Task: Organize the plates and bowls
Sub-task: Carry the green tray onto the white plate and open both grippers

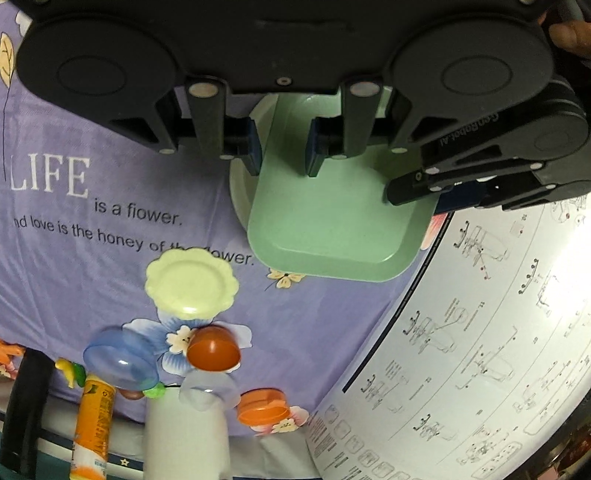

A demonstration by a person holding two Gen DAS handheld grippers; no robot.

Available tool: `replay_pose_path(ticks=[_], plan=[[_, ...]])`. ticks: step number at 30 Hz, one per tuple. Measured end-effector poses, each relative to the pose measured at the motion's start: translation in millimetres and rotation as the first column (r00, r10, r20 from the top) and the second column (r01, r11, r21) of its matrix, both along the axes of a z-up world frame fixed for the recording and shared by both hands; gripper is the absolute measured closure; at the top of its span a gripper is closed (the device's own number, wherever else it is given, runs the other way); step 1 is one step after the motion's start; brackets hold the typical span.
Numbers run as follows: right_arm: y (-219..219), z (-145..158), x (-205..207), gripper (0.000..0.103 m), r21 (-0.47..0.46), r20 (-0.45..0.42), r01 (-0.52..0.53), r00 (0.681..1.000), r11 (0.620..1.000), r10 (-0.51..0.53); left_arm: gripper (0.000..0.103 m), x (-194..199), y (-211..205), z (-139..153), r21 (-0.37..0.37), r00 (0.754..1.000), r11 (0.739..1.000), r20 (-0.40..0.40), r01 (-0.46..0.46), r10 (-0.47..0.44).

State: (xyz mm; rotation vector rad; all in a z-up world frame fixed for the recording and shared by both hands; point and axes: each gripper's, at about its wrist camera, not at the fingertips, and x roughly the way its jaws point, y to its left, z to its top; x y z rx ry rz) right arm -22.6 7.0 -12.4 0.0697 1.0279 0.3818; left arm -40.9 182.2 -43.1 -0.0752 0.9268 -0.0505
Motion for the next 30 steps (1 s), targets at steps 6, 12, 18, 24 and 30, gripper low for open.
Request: replay_pose_path(ticks=[6,12,18,24,30], plan=[[1.7,-2.5,-3.6,0.076,-0.009,-0.011,0.001,1.0,1.0,-0.001,0.07,-0.7,0.8,-2.5,-0.005,1.0,1.0,-0.002,0.003,-0.003],[-0.1,-6.5,-3.5,0.076,-0.008,-0.031,0.011,0.999,1.0,-0.011,0.07,2.0,0.8,-6.5,-0.005,1.0,1.0,-0.013,0.01,-0.01],[1.6,-13.2,1.2,0.076,-0.011,-0.046,0.007,0.999,1.0,-0.007,0.07,6.3,2.3,-13.9,-0.001,0.999,1.0,-0.034,0.014,-0.014],[4.0,-21.2,6.5,0.075,-0.012,-0.066,0.014,0.998,1.0,-0.014,0.07,11.8,1.0,-20.7,0.004,0.999,1.0,-0.049,0.021,-0.021],[6.0,-27.5,11.2,0.069,-0.007,-0.078,0.015,0.997,1.0,-0.016,0.07,17.7,-0.1,-24.8,0.017,0.998,0.999,-0.057,0.028,-0.027]])
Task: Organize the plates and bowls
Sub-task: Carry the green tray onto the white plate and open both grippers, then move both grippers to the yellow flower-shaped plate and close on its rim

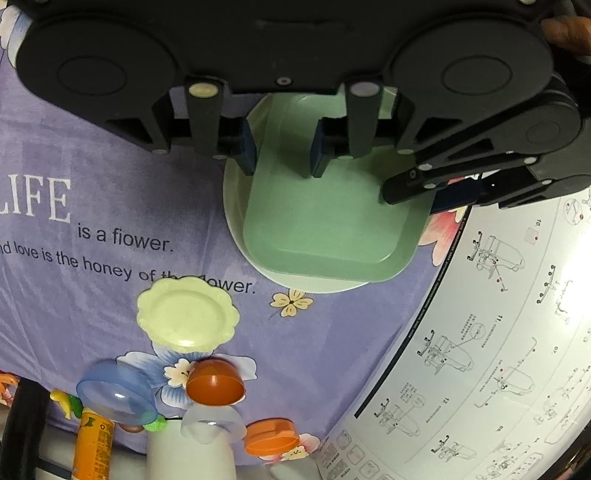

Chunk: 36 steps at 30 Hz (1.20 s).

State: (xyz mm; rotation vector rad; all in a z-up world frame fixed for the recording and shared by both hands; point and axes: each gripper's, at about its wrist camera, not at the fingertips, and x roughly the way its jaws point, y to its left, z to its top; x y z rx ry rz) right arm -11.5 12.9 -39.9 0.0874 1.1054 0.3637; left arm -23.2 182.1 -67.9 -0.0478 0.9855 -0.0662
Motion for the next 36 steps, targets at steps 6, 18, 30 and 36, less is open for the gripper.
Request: replay_pose_path(ticks=[6,18,30,36], plan=[[0.9,-4.3,4.6,0.064,0.014,-0.014,-0.007,1.0,1.0,0.007,0.057,1.1,4.6,-0.2,-0.029,1.0,0.999,0.005,-0.019,0.019],[-22.9,19.1,3.2,0.0,0.027,0.1,0.04,0.994,0.999,-0.043,0.0,-10.4,31.1,18.3,-0.073,0.98,0.984,0.108,-0.162,0.169],[-39.3,17.9,0.9,0.0,0.053,0.075,0.081,0.993,0.995,-0.085,0.0,-5.4,8.1,22.5,-0.04,0.989,0.993,0.087,-0.113,0.116],[-57.1,12.2,3.4,0.0,0.059,0.06,0.139,0.988,0.988,-0.143,0.0,3.5,-4.3,22.4,-0.042,0.992,0.995,0.081,-0.094,0.098]])
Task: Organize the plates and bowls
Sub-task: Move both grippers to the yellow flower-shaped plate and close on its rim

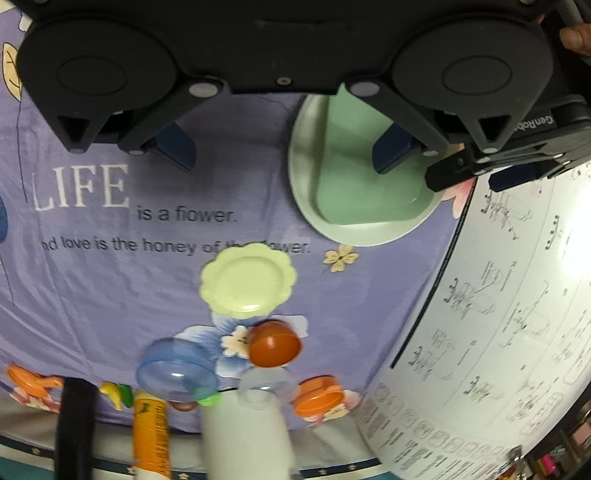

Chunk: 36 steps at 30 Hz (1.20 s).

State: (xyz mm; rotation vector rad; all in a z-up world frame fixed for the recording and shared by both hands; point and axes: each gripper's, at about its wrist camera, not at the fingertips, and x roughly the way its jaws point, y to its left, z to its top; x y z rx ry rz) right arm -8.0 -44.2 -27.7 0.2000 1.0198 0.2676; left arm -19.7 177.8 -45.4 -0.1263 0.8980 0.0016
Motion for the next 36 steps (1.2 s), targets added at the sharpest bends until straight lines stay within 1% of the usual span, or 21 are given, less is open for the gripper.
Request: replay_pose_path(ticks=[7,15,18,22,26,29,30,31,33,34,35,36], plan=[[-22.1,-7.3,5.3,0.0,0.0,-0.01,0.058,0.998,0.998,-0.058,0.0,17.7,-19.1,-1.4,0.016,0.999,0.999,0.014,0.042,-0.042],[-54.4,-13.5,25.3,0.0,0.005,-0.017,0.157,0.988,0.988,-0.157,0.0,58.8,-38.5,-5.7,0.028,0.997,0.997,0.03,0.071,-0.072],[-65.9,-16.9,39.5,0.0,0.013,-0.024,0.184,0.983,0.983,-0.184,0.0,75.2,-50.3,-10.8,0.038,0.995,0.995,0.021,0.092,-0.093],[-72.6,-19.9,57.6,0.0,0.01,-0.013,0.197,0.98,0.98,-0.197,0.0,94.1,-67.0,-19.9,0.051,0.992,0.991,0.0,0.123,-0.124],[-75.8,-25.0,75.2,0.0,0.04,-0.025,0.211,0.977,0.977,-0.21,0.0,110.8,-80.4,-29.0,0.061,0.988,0.986,-0.019,0.156,-0.155],[-74.7,-29.8,89.7,0.0,0.062,-0.033,0.217,0.976,0.974,-0.215,0.002,123.8,-88.7,-35.9,0.051,0.984,0.983,-0.04,0.177,-0.175],[-74.4,-32.2,95.6,0.004,0.075,-0.04,0.218,0.976,0.973,-0.216,0.005,127.7,-91.0,-37.8,0.046,0.982,0.982,-0.048,0.184,-0.182],[-73.9,-33.9,99.7,0.012,0.085,-0.046,0.216,0.976,0.973,-0.213,0.007,131.9,-93.5,-40.1,0.039,0.98,0.98,-0.059,0.193,-0.19],[-72.8,-38.4,108.3,0.015,0.108,-0.059,0.206,0.978,0.973,-0.201,0.015,138.2,-96.8,-43.9,0.026,0.977,0.979,-0.073,0.204,-0.202],[-71.9,-39.9,112.0,0.02,0.116,-0.061,0.201,0.979,0.973,-0.195,0.016,140.7,-98.3,-46.1,0.021,0.975,0.978,-0.08,0.208,-0.206],[-70.8,-41.7,114.8,0.024,0.122,-0.062,0.197,0.98,0.973,-0.191,0.021,143.8,-99.8,-48.6,0.014,0.974,0.977,-0.089,0.212,-0.21],[-69.5,-43.5,117.6,0.03,0.123,-0.064,0.194,0.98,0.973,-0.187,0.028,146.9,-101.0,-50.9,0.005,0.972,0.977,-0.098,0.215,-0.213]])
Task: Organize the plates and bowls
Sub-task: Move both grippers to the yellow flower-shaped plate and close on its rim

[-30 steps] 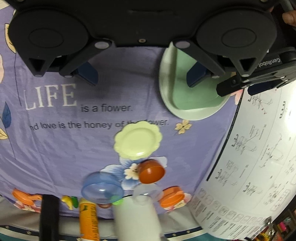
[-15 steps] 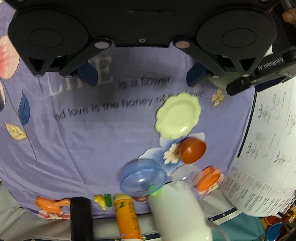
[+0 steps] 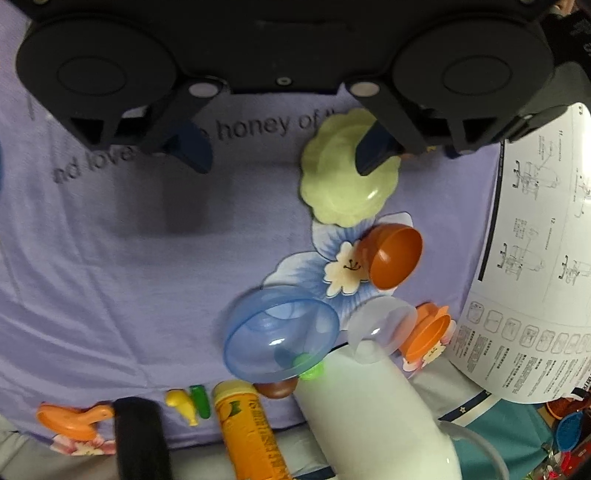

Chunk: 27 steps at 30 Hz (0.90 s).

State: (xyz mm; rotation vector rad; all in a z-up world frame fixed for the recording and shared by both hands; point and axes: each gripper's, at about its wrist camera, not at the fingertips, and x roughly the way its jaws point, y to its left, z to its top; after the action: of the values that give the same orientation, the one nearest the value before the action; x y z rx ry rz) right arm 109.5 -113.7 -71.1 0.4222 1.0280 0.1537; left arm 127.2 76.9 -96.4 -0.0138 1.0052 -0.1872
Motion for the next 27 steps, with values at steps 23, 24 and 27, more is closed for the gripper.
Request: replay_pose_path(ticks=[23,24,27], plan=[[-13.0,-11.7,-6.1,0.084,-0.051,0.068,-0.051,0.996,0.997,0.055,0.055,-3.2,-46.7,-4.1,0.028,0.993,0.993,0.011,0.118,-0.118],[-11.5,-11.6,-4.5,0.084,-0.059,0.069,-0.053,0.996,0.997,0.057,0.054,-2.2,-47.8,-4.2,0.026,0.993,0.993,0.01,0.117,-0.118],[-8.4,-12.6,-1.8,0.084,-0.074,0.077,-0.054,0.995,0.996,0.059,0.054,-1.9,-52.6,-5.3,0.036,0.991,0.991,0.023,0.13,-0.131]])
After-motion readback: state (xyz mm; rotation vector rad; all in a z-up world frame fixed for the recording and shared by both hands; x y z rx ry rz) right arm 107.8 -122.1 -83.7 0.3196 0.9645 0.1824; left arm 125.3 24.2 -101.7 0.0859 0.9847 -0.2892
